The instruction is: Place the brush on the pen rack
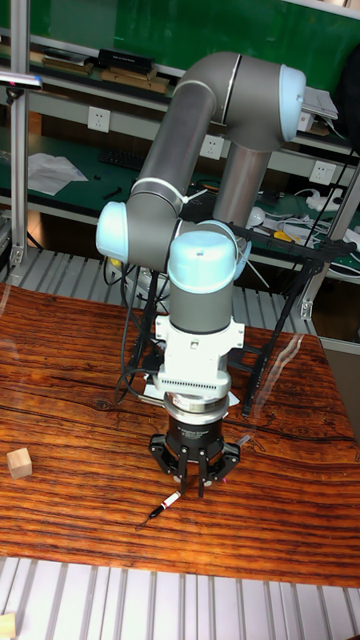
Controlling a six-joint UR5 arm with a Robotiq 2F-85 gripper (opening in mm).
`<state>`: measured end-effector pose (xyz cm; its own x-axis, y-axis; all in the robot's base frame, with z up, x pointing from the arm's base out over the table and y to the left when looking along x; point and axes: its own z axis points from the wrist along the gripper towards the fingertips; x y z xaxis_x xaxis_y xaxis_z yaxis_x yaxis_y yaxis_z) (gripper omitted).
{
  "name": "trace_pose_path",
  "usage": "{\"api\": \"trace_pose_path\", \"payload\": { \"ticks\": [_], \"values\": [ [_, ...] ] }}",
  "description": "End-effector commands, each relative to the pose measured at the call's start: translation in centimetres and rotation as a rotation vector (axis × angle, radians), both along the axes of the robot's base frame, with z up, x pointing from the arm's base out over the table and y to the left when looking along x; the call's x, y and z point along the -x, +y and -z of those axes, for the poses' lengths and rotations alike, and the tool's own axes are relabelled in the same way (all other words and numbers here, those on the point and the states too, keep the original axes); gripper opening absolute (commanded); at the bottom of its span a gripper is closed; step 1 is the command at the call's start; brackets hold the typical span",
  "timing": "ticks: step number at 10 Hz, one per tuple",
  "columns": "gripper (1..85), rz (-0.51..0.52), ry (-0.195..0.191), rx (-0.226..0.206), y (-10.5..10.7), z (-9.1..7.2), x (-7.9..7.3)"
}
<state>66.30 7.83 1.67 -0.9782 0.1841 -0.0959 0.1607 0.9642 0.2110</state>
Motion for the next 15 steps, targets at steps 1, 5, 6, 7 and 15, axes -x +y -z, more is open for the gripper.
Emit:
{"api": "trace_pose_path", "payload": {
  "ticks": [1,5,6,7,15],
  "values": [
    [28.3,0.001,-0.009,-0.01,0.1,-0.3,-0.4],
    [29.0,-0.016,-0.009,-0.001,-0.1,-0.2,-0.3],
    [29.3,-0.024,-0.001,0.006,-0.3,-0.2,-0.1],
    [29.3,-0.036,0.008,0.024,-0.7,-0.2,0.2],
    [29.3,-0.081,0.013,0.076,-1.8,0.0,0.3]
  ]
}}
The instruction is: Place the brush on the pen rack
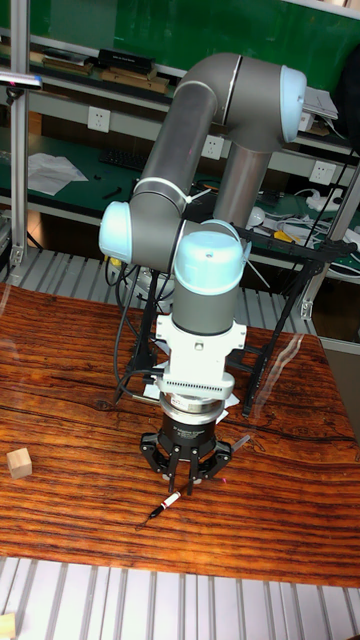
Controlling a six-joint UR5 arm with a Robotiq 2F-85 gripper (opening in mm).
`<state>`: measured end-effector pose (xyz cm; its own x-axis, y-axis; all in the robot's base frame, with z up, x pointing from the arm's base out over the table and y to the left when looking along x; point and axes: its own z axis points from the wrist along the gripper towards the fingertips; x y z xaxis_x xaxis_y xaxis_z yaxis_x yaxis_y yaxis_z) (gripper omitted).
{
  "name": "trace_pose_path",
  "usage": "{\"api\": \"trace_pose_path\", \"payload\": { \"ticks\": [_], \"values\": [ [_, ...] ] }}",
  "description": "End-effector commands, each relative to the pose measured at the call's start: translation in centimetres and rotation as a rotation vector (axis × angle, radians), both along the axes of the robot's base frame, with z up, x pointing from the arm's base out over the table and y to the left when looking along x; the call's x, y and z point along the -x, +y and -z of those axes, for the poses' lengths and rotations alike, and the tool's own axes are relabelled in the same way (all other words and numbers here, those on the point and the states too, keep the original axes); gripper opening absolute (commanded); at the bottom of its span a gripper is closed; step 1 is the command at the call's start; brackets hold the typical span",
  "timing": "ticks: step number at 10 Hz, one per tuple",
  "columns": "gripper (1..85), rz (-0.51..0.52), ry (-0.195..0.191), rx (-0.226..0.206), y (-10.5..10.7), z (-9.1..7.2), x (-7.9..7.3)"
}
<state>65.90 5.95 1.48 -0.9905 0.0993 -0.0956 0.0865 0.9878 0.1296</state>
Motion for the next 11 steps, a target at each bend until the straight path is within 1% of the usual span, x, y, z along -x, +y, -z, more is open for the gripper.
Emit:
{"api": "trace_pose_path", "payload": {
  "ticks": [1,7,11],
  "values": [
    [29.7,-0.006,0.004,-0.008,0.2,-0.1,-0.1],
    [29.7,-0.011,0.001,-0.038,1.0,0.4,-0.2],
    [29.7,-0.013,-0.007,-0.049,1.3,0.5,-0.4]
  ]
}}
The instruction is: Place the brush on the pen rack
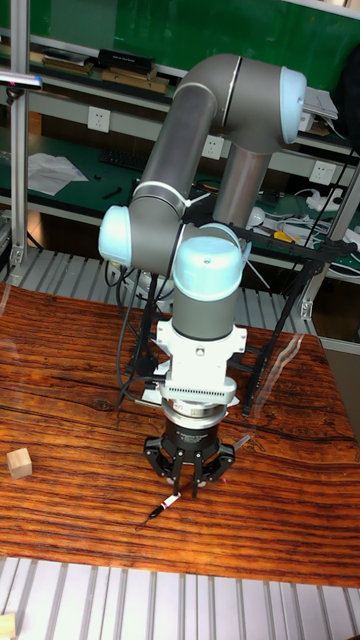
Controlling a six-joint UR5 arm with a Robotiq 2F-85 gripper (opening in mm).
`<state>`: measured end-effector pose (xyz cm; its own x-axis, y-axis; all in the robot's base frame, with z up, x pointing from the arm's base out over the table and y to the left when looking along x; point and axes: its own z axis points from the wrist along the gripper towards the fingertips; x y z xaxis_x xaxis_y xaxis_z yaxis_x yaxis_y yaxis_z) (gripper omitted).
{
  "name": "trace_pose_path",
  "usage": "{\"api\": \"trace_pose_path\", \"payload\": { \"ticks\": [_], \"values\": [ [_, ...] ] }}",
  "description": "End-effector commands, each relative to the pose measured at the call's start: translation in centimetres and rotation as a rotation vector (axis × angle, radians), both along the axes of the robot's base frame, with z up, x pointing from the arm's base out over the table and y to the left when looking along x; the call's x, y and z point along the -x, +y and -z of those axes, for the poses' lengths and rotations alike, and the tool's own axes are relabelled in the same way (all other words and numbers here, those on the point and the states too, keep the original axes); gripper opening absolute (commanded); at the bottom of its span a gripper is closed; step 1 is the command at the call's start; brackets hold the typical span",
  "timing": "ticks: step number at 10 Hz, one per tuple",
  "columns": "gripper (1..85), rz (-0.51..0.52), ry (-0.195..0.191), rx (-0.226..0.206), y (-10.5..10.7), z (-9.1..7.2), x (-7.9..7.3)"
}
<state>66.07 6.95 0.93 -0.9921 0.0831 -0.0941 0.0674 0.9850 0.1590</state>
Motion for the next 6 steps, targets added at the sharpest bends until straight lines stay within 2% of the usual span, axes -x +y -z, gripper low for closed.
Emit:
{"api": "trace_pose_path", "payload": {
  "ticks": [1,4,6],
  "values": [
    [29.7,0.008,-0.005,-0.022,0.38,-0.08,-0.2],
    [29.7,-0.004,-0.007,-0.026,0.22,-0.16,-0.07],
    [30.0,-0.018,-0.007,-0.012,-0.03,-0.29,-0.11]
  ]
}}
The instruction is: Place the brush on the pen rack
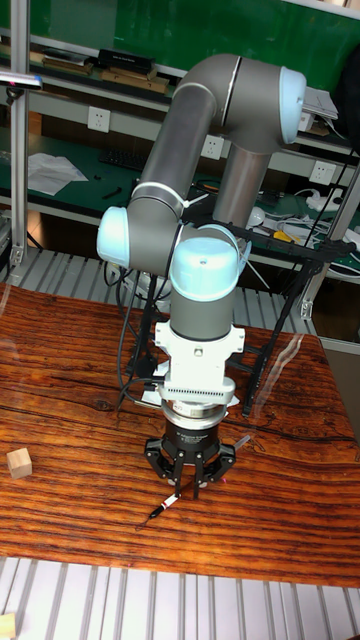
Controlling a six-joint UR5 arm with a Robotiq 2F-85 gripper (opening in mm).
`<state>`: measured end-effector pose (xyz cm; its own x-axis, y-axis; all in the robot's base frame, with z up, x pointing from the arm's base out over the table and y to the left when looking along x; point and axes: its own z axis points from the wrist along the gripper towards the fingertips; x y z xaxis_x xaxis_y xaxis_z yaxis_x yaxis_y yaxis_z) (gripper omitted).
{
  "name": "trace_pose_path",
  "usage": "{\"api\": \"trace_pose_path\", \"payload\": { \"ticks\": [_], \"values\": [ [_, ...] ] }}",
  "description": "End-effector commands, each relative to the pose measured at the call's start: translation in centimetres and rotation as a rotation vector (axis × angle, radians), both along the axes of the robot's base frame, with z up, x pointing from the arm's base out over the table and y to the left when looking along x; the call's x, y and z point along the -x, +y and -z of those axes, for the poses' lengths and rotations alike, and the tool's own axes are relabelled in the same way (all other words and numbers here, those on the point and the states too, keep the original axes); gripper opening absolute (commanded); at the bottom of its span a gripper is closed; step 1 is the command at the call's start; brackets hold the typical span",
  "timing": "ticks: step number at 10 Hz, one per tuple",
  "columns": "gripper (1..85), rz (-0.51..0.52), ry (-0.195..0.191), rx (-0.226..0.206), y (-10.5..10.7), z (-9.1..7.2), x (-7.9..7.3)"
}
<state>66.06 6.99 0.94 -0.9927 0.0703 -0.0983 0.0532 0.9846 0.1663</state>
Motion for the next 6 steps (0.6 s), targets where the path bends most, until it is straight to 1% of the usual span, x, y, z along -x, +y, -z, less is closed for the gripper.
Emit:
{"api": "trace_pose_path", "payload": {
  "ticks": [1,4,6],
  "values": [
    [30.0,-0.007,-0.003,0.0,-0.03,-0.46,-0.27],
    [30.0,-0.014,-0.007,0.018,-0.23,-0.69,-0.56],
    [30.0,-0.008,-0.008,0.004,0.21,-0.94,-0.67]
  ]
}}
